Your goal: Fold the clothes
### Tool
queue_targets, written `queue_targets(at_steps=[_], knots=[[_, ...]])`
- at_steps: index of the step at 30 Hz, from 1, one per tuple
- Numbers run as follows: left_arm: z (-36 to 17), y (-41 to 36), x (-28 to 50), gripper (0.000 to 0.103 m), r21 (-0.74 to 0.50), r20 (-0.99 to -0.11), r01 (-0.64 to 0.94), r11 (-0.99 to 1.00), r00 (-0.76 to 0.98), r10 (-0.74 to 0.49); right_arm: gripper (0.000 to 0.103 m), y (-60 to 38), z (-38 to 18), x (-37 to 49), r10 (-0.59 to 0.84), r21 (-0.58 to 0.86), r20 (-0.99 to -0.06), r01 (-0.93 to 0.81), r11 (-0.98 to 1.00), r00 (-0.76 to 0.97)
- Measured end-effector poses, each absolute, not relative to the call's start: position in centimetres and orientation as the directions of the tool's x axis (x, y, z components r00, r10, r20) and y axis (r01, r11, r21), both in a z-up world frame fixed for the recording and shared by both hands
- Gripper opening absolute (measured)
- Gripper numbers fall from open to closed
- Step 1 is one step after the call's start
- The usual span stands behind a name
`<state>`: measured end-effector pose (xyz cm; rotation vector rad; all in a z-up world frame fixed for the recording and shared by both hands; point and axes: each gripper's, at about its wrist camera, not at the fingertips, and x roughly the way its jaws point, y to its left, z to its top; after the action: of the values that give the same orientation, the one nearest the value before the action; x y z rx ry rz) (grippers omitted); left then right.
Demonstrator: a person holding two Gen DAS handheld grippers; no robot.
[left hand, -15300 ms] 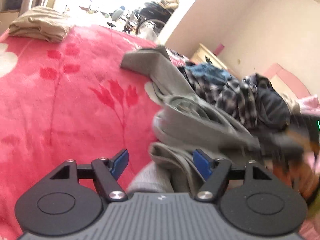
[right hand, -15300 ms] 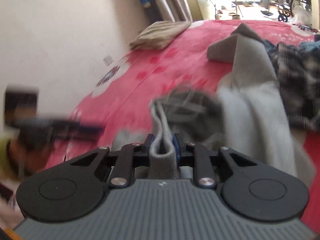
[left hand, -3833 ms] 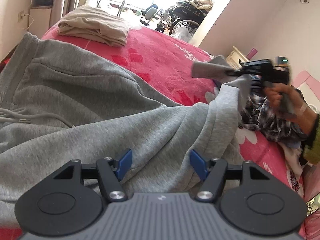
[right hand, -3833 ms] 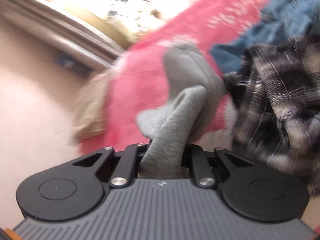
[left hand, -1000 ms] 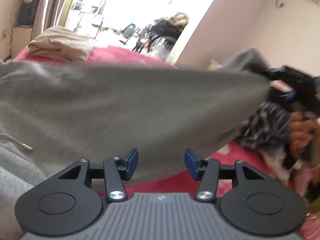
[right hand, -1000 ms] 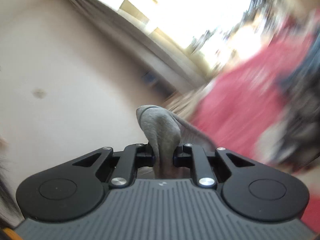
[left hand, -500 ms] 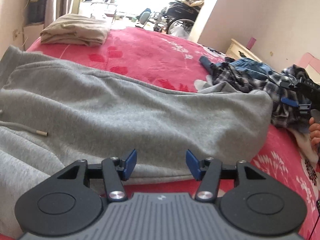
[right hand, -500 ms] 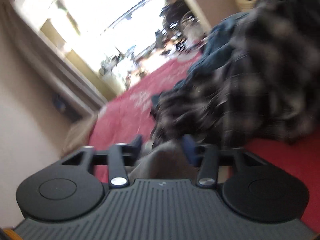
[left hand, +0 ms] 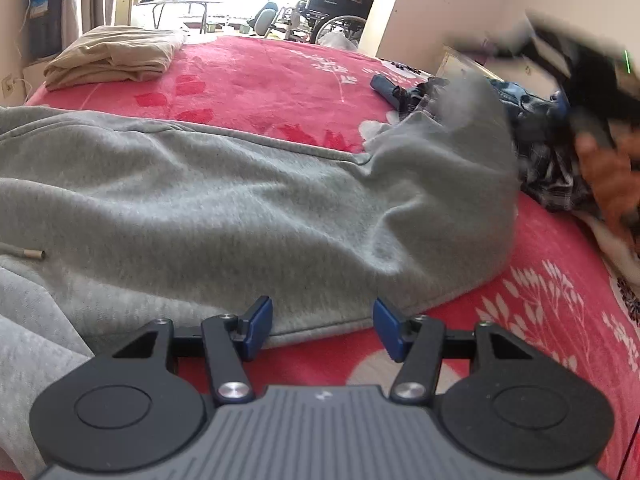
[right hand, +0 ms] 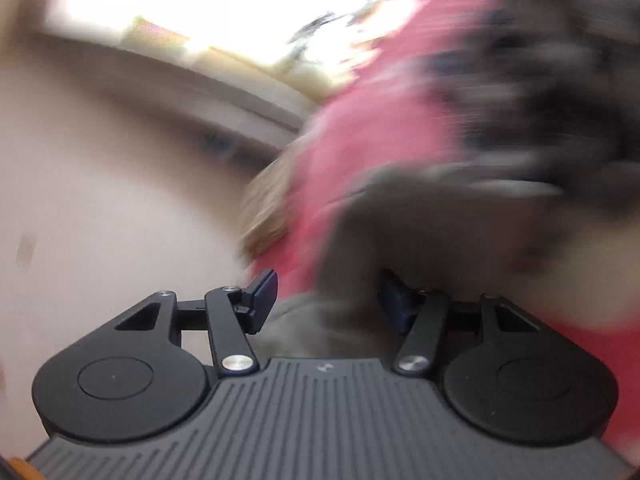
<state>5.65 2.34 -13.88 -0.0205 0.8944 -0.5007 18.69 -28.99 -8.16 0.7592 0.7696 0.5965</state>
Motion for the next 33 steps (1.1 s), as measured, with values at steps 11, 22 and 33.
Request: queue_targets(at_steps=[11,22,33], knots=[[-14.6,2.9,5.5,0.058,-0.234,-0.731,0.426,0.874,0.515,-0.447,0.069,-15.8,-8.6,12.1,0.827,0.630,-0.548,-0.591,0.504,0.122],[-15.3,2.9,5.6,0.060,-0.231,-0.724,0.446,0.865,0.515,-0.459,0.078,-32.7,-14.1,17.3,0.717,0.858,-0.432,0.002,0.514,0.547],[-15.2,2.3,5.5,0.062,-0.218,-0.730,0.430,0.876,0.524,-0.439,0.029,-29.7,-20.0,24.1,0.668,0.888,-0.436,0.169,0.427,0.603]])
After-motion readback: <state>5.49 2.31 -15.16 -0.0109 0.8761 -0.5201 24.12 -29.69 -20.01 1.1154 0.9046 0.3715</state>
